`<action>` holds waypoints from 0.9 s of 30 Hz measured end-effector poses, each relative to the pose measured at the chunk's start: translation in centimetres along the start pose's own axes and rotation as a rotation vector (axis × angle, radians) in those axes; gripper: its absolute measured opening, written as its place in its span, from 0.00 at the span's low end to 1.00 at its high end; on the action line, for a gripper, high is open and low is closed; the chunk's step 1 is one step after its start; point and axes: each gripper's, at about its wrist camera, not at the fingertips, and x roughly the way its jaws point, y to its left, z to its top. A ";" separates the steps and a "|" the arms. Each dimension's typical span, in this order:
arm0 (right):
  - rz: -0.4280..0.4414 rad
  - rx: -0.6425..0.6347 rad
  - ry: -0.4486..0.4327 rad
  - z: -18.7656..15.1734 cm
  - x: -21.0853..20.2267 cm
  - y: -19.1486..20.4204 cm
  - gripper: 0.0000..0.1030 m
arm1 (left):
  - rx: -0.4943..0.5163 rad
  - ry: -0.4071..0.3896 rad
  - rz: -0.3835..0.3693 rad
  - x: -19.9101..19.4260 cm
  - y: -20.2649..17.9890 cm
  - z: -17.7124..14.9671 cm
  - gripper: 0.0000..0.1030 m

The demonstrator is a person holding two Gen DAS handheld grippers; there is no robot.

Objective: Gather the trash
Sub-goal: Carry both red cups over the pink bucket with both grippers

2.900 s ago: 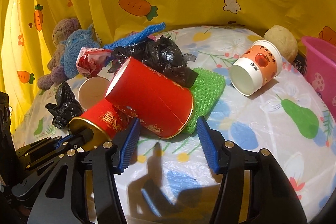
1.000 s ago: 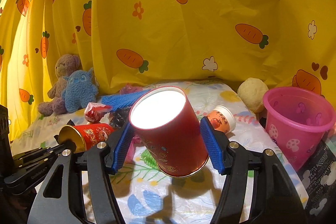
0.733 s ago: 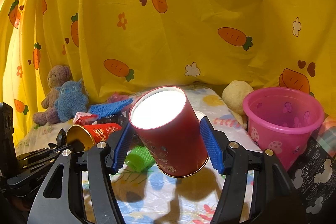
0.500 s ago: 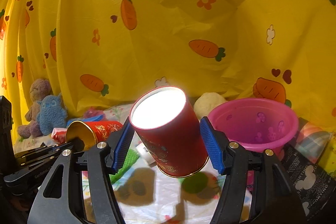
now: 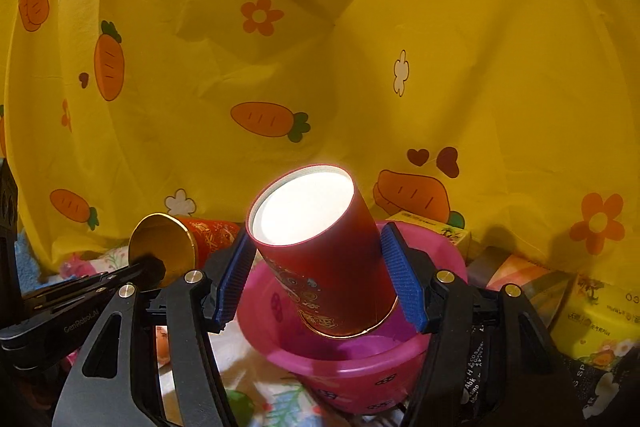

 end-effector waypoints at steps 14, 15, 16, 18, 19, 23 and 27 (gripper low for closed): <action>-0.048 0.022 0.096 -1.9 3.8 -3.0 0.61 | -0.003 0.122 -0.085 7.2 -1.6 -1.1 0.02; -0.049 0.024 0.099 -1.9 4.0 -3.2 0.61 | -0.006 0.127 -0.089 7.4 -1.5 -1.2 0.02; -0.049 0.025 0.101 -1.9 4.1 -3.2 0.62 | -0.005 0.131 -0.091 7.6 -1.6 -1.3 0.02; -0.055 0.023 0.105 -2.1 4.3 -3.2 0.62 | -0.003 0.138 -0.092 8.0 -1.6 -1.4 0.02; -0.055 0.024 0.108 -2.2 4.4 -3.3 0.62 | -0.004 0.141 -0.095 8.1 -1.6 -1.4 0.02; -0.060 0.034 0.122 -2.4 4.9 -3.7 0.62 | -0.013 0.152 -0.100 8.7 -1.4 -1.7 0.02; -0.065 0.040 0.129 -2.6 5.2 -4.0 0.62 | -0.021 0.158 -0.106 8.9 -1.2 -1.9 0.07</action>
